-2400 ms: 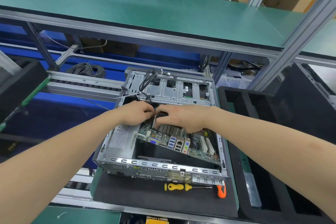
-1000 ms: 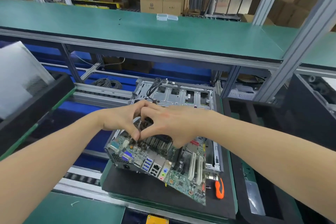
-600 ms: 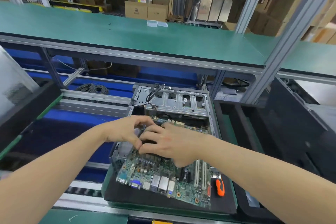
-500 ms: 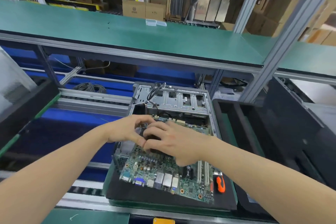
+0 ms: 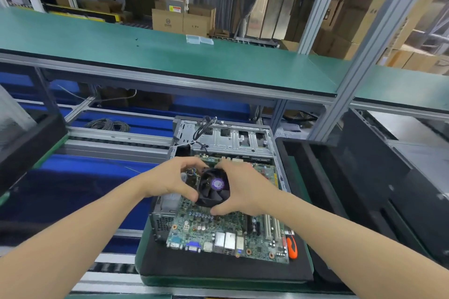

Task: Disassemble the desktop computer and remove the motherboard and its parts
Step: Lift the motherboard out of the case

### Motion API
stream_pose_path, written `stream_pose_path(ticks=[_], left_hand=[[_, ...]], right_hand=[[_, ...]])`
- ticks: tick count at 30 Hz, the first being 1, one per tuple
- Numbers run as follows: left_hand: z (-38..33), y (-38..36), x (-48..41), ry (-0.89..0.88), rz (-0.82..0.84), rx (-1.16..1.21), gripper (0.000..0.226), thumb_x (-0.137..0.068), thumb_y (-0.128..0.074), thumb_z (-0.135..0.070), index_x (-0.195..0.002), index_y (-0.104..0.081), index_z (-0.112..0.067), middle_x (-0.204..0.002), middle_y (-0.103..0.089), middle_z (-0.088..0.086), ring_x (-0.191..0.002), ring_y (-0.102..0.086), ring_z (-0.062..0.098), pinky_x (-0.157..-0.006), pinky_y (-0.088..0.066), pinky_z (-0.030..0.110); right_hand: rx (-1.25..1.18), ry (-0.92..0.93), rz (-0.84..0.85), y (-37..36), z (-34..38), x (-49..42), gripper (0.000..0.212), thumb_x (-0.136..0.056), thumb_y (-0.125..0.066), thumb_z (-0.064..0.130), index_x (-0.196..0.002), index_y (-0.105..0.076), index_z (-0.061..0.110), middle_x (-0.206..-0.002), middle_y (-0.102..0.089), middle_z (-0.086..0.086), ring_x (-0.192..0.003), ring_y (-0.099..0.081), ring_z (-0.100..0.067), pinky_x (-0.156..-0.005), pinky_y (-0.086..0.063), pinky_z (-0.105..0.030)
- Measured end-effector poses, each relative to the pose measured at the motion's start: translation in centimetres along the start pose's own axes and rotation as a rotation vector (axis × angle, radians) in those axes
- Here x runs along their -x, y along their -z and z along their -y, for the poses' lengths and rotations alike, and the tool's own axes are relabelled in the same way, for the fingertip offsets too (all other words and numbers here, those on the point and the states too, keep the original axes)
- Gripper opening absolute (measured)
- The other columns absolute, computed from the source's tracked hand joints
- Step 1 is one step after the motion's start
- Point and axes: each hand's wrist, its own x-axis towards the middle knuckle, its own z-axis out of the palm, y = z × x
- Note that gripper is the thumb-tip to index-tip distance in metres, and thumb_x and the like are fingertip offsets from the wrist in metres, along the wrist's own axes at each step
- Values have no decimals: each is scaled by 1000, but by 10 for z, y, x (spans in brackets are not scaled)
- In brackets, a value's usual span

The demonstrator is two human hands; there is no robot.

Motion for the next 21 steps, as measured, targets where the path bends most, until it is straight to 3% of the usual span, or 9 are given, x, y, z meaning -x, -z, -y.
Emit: stream_pose_path(ticks=[7,12,17,21], left_hand=[[-8,-3,-22,18,-185,-58,69,-70,-89,-59,-132,-58,-51,-135,-57,-34,-129,-48,-14,-112,-39,32],[-4,-7,-36,30,-239,-138,68,-80,-85,-50,-139,-54,-47,-141,-56,-27,-133,-49,-6,-116,-40,33],[6,-6,-37,35,-275,-199,53,-92,-78,-30,-139,-55,-43,-137,-58,-25,-129,-52,-5,-112,-45,34],[14,-2,-32,85,-326,-207,45,-96,-73,-23,-134,-58,-41,-128,-65,-20,-120,-60,0,-106,-50,36]], right_hand=[[14,-16,-65,29,-35,-23,89,-55,-93,54,-129,-56,23,-114,-64,7,-99,-60,-16,-85,-53,-32],[-55,-81,-43,28,-63,-34,94,-54,-95,55,-133,-56,23,-117,-65,8,-102,-61,-16,-84,-51,-30],[-81,-39,-7,20,-68,-43,100,-53,-93,59,-138,-54,24,-119,-65,8,-100,-58,-13,-81,-46,-27],[-96,-28,8,18,-67,-49,102,-55,-94,57,-141,-52,21,-126,-64,5,-103,-55,-12,-88,-48,-30]])
